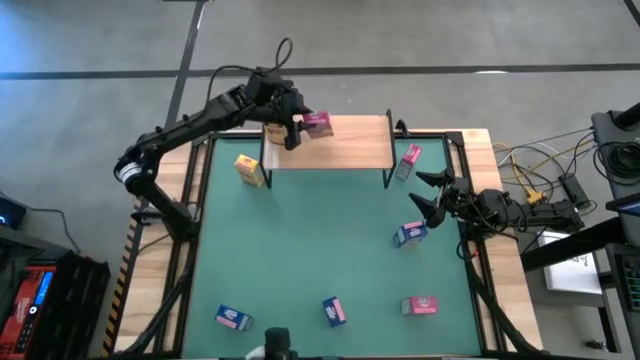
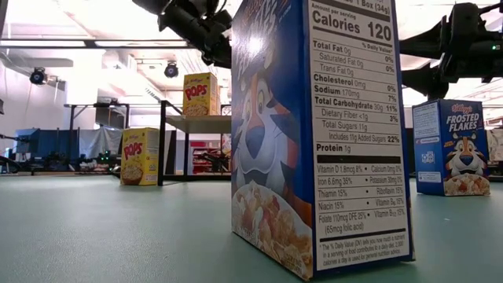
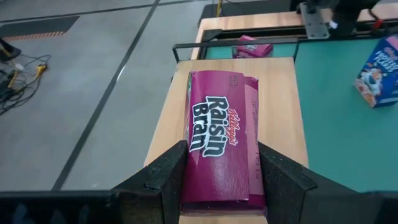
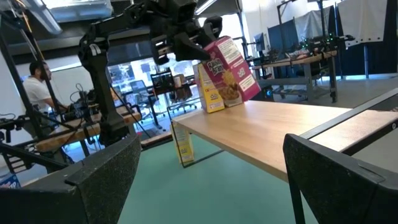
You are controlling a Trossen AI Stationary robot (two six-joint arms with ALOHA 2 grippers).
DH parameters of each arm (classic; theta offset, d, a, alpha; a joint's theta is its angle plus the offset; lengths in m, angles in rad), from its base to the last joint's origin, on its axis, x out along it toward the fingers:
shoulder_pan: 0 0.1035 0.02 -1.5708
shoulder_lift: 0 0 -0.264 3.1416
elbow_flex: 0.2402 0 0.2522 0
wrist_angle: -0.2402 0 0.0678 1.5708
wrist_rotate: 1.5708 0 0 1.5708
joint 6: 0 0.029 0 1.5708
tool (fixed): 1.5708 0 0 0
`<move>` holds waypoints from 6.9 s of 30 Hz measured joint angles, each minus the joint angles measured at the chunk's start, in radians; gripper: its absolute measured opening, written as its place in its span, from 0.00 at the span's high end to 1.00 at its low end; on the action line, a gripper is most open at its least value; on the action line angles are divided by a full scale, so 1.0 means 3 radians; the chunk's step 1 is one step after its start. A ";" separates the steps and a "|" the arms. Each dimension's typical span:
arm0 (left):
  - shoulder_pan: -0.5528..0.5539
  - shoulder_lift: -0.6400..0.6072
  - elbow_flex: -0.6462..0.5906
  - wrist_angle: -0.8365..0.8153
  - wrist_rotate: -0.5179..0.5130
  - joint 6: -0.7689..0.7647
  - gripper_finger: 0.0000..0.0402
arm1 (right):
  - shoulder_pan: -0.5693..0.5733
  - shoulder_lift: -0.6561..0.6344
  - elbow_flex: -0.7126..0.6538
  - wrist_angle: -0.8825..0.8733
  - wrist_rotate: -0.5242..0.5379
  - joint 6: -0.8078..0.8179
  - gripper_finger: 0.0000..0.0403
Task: Stack cereal on shelf
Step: Put the middle left purple cereal box on the shelf, then move the left blue cereal box on the table
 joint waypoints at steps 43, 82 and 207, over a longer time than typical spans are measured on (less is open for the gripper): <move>0.0334 0.0341 0.0153 0.0154 0.0378 0.0256 0.59 | -0.0001 0.0000 0.0000 -0.0024 -0.0001 0.0000 0.05; 0.0338 0.0416 0.0160 0.0245 0.0308 0.0205 0.59 | -0.0001 0.0000 0.0001 -0.0025 0.0000 -0.0001 0.05; -0.1729 0.0390 0.0139 -0.0491 -0.0803 -0.1689 0.48 | -0.0001 0.0000 0.0000 -0.0027 0.0000 -0.0001 0.05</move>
